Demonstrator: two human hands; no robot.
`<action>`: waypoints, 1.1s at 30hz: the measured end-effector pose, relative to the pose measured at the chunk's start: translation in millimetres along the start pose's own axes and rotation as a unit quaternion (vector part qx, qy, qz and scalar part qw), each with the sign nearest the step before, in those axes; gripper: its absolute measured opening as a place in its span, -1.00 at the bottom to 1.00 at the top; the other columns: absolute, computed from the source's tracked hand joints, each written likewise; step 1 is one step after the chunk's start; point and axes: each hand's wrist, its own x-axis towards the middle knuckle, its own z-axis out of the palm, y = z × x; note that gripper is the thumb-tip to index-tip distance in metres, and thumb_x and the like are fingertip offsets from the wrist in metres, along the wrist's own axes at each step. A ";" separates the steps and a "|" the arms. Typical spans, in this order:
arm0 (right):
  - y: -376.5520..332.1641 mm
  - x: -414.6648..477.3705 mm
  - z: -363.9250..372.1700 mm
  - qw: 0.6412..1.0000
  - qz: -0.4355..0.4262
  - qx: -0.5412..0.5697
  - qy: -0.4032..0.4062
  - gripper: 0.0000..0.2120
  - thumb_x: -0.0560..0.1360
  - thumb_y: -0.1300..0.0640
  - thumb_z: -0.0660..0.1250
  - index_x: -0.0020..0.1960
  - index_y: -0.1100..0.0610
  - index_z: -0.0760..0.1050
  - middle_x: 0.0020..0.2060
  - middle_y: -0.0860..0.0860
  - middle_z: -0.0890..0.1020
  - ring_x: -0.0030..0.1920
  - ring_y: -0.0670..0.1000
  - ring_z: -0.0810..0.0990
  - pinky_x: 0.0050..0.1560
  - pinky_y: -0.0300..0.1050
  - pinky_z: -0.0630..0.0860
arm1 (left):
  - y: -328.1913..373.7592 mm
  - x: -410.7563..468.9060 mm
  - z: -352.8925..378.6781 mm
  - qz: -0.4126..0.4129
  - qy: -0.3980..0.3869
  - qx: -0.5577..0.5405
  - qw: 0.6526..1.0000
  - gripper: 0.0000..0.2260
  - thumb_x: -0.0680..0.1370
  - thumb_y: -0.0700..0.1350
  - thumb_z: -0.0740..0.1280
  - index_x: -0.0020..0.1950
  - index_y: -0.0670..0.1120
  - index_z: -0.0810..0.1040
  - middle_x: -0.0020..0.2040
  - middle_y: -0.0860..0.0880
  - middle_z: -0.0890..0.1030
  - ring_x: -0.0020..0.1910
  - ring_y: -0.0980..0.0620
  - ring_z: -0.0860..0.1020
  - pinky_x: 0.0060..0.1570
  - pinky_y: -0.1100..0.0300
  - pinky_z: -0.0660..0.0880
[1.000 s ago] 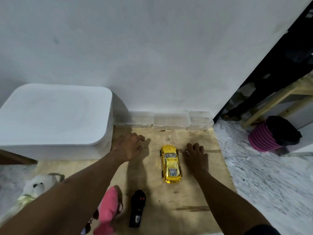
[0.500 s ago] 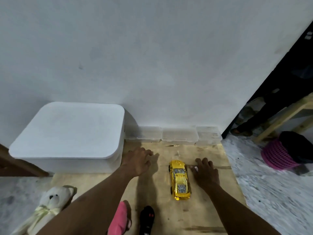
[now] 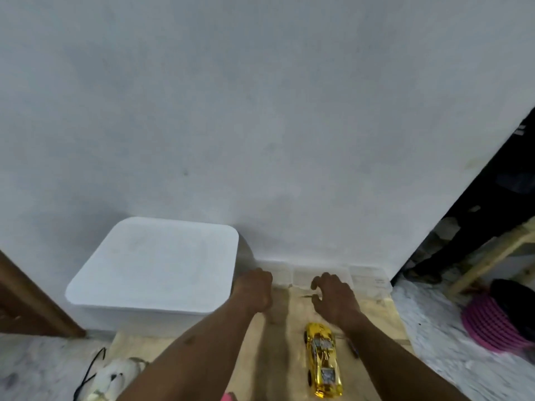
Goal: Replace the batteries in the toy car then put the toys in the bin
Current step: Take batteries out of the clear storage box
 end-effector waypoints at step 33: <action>-62.1 114.1 64.7 0.974 -0.179 -0.134 -0.045 -0.46 0.47 0.21 0.30 0.43 0.18 0.28 0.25 0.17 0.44 0.25 0.24 0.42 0.20 0.11 0.43 | -21.4 123.6 54.0 -0.010 -0.088 0.300 0.950 -0.71 0.63 -0.15 0.25 0.35 -0.08 0.44 0.25 -0.12 0.53 0.20 -0.10 0.55 0.19 0.02 0.51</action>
